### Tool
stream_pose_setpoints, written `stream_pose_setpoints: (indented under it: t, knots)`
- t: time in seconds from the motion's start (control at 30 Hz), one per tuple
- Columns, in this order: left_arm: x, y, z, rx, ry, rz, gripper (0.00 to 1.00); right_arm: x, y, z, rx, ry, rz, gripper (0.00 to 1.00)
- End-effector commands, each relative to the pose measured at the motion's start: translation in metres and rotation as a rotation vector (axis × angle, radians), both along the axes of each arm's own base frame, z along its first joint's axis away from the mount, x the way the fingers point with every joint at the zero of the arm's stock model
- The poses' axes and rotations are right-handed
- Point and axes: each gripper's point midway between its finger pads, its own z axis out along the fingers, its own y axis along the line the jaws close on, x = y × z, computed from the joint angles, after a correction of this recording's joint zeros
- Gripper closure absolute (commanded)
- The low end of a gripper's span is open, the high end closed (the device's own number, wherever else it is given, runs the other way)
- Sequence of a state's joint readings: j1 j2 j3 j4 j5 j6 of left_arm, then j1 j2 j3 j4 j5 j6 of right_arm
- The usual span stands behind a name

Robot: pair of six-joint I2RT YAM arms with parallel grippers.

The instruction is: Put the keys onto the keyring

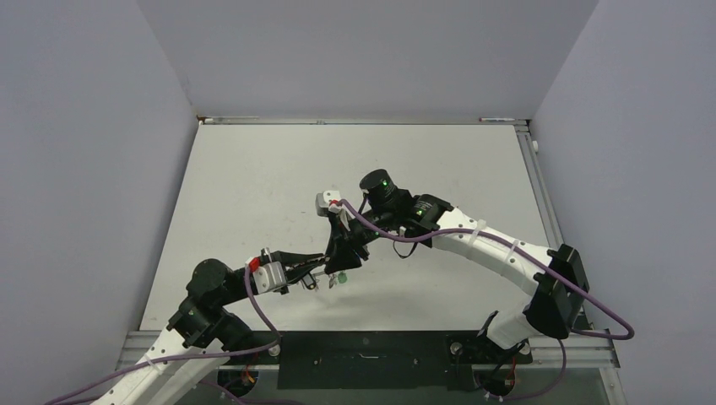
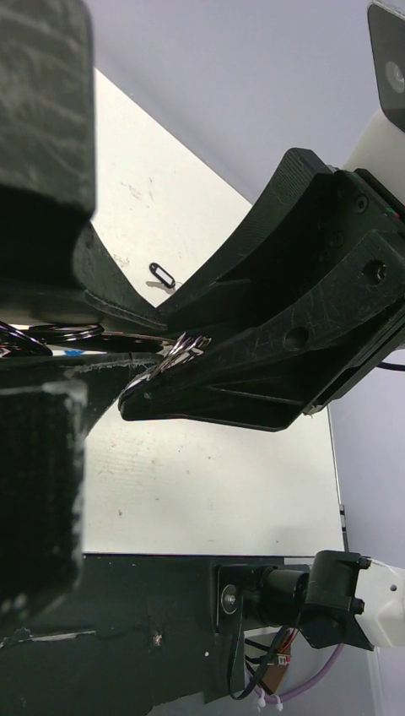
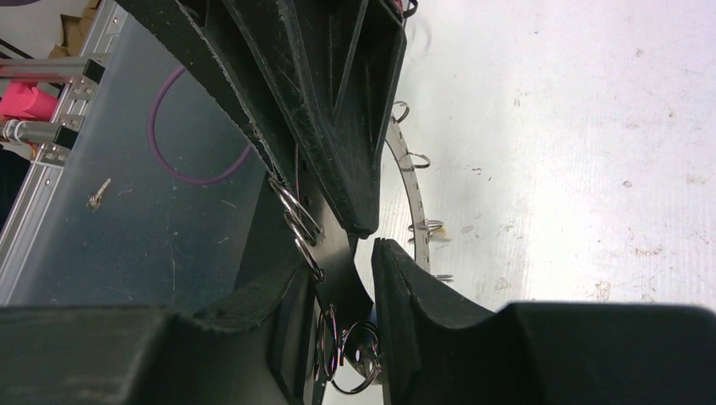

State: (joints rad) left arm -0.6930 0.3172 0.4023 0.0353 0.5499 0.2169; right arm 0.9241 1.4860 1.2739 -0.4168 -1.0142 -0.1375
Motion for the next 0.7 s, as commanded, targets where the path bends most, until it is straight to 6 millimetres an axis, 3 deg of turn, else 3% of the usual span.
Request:
stream_pose_setpoints:
  t: [0.0, 0.07, 0.17, 0.23, 0.37, 0.53, 0.67]
  knots:
    - [0.01, 0.005, 0.025, -0.054, -0.104, 0.061, 1.0, -0.006, 0.002, 0.038, 0.095, -0.048, 0.015, 0.82]
    - [0.01, 0.007, 0.025, -0.055, -0.107, 0.069, 1.0, -0.006, -0.001, 0.038, 0.087, -0.061, 0.006, 0.73]
    - [0.011, 0.01, 0.027, -0.057, -0.123, 0.085, 1.0, -0.004, -0.011, 0.04, 0.059, -0.112, -0.019, 0.4]
    - [0.01, 0.01, 0.028, -0.055, -0.134, 0.081, 1.0, -0.003, -0.015, 0.046, 0.065, -0.138, -0.039, 0.35]
    - [0.005, 0.007, 0.026, -0.026, -0.153, 0.047, 1.0, -0.006, -0.023, 0.07, 0.122, -0.187, -0.055, 0.34]
    - [0.002, 0.002, 0.027, -0.008, -0.148, 0.009, 1.0, 0.005, -0.018, 0.094, 0.194, -0.218, -0.142, 0.37]
    - [-0.002, -0.001, 0.028, 0.002, -0.154, -0.025, 1.0, 0.006, -0.013, 0.098, 0.221, -0.219, -0.15, 0.43]
